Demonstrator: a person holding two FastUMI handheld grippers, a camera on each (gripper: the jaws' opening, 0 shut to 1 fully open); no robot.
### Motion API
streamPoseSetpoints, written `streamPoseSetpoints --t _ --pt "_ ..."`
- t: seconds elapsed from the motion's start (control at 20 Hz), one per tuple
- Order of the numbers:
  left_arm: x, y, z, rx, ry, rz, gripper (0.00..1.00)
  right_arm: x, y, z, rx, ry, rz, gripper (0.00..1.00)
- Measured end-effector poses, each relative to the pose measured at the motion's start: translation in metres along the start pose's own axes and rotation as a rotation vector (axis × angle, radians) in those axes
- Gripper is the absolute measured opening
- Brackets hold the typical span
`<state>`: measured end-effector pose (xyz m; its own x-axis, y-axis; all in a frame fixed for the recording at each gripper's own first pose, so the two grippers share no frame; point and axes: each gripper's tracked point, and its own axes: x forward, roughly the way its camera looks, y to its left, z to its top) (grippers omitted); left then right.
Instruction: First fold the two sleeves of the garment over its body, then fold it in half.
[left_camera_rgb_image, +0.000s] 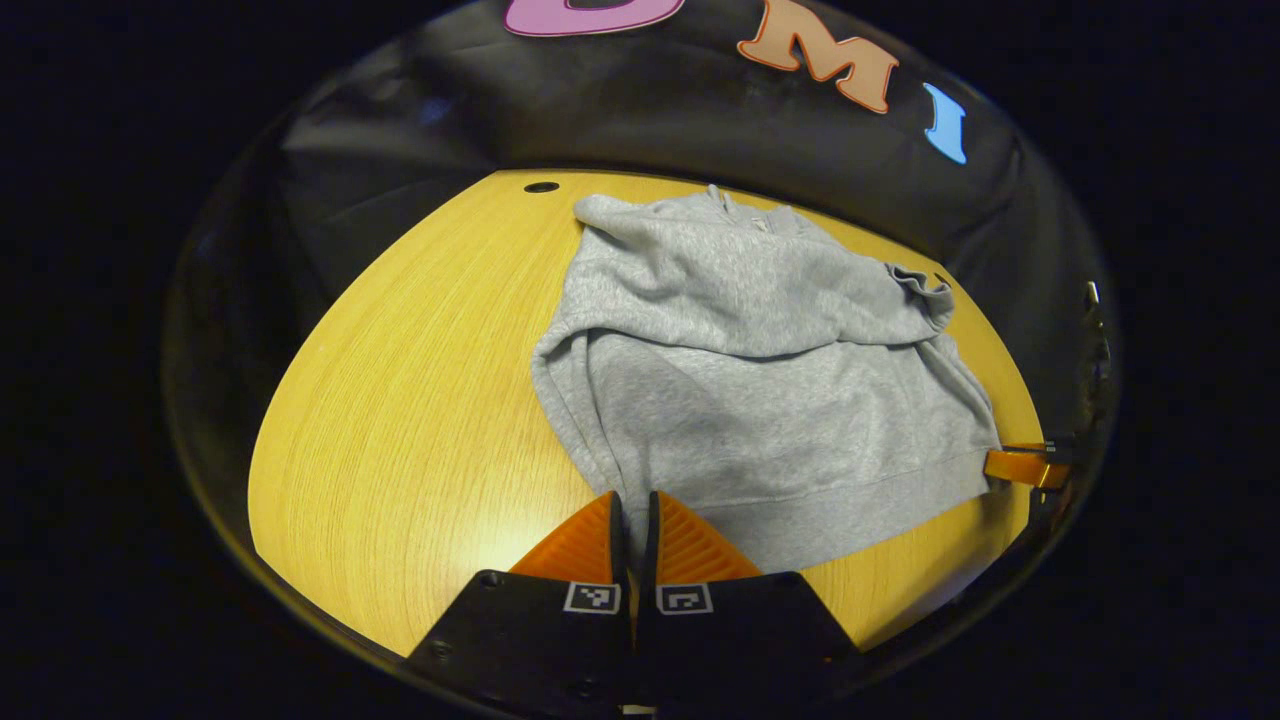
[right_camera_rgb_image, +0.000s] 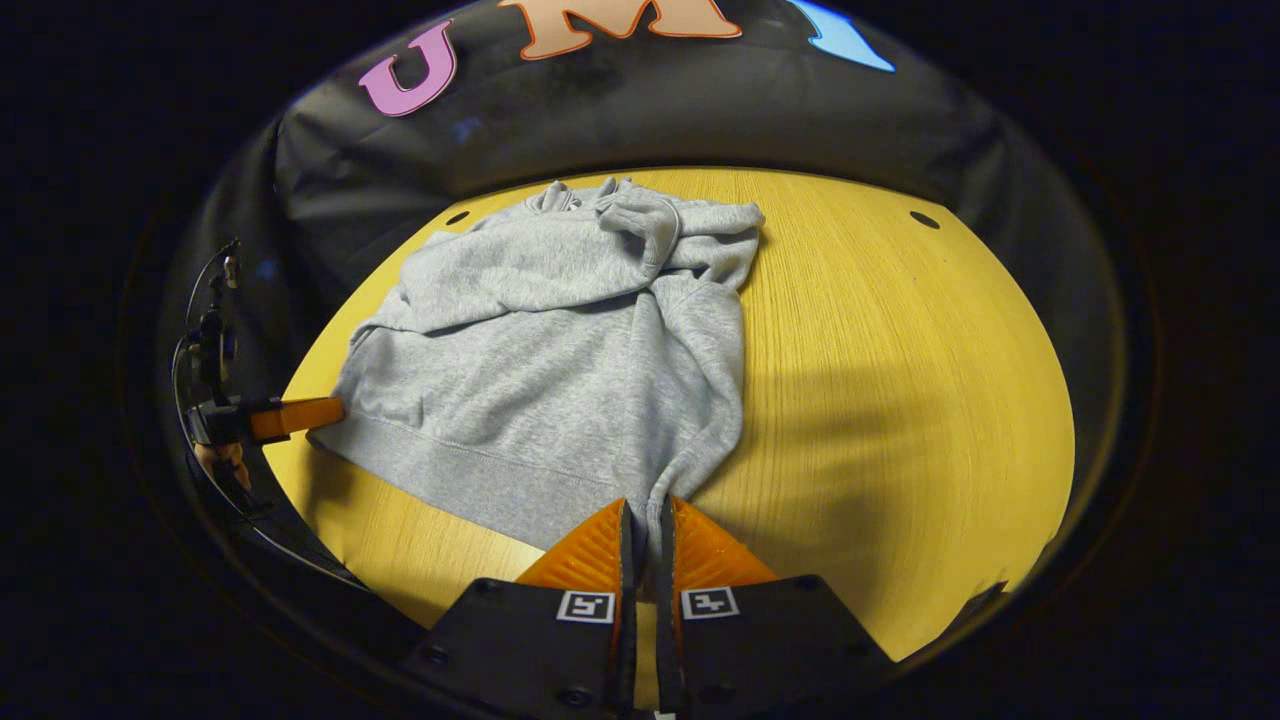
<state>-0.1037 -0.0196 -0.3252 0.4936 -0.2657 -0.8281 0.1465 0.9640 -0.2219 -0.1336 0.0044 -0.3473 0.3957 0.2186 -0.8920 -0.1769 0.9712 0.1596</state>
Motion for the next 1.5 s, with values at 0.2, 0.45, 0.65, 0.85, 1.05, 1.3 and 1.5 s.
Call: streamPoseSetpoints --t 0.2,0.45,0.65,0.85,1.05,1.3,1.5 --pt "0.000 0.000 0.001 -0.001 0.038 -0.018 0.00 0.000 0.000 0.003 0.011 0.025 0.015 0.10" --pt "-0.009 -0.001 0.016 -0.070 0.027 -0.022 0.00 -0.016 0.008 0.023 0.076 -0.009 0.066 0.10" --pt "-0.027 -0.006 0.062 -0.079 -0.050 -0.037 0.00 -0.038 0.012 0.064 0.117 -0.080 0.112 0.10" --pt "-0.038 -0.013 0.104 -0.083 -0.111 -0.056 0.00 -0.047 0.010 0.104 0.191 -0.121 0.148 0.10" --pt "-0.040 -0.013 0.128 -0.078 -0.138 -0.062 0.00 -0.052 0.006 0.137 0.271 -0.148 0.188 0.10" --pt "-0.032 -0.015 0.168 -0.082 -0.165 -0.075 0.00 -0.046 0.008 0.185 0.318 -0.203 0.222 0.10" --pt "-0.019 -0.012 0.198 -0.100 -0.159 -0.076 0.00 -0.040 0.008 0.222 0.350 -0.229 0.242 0.10"
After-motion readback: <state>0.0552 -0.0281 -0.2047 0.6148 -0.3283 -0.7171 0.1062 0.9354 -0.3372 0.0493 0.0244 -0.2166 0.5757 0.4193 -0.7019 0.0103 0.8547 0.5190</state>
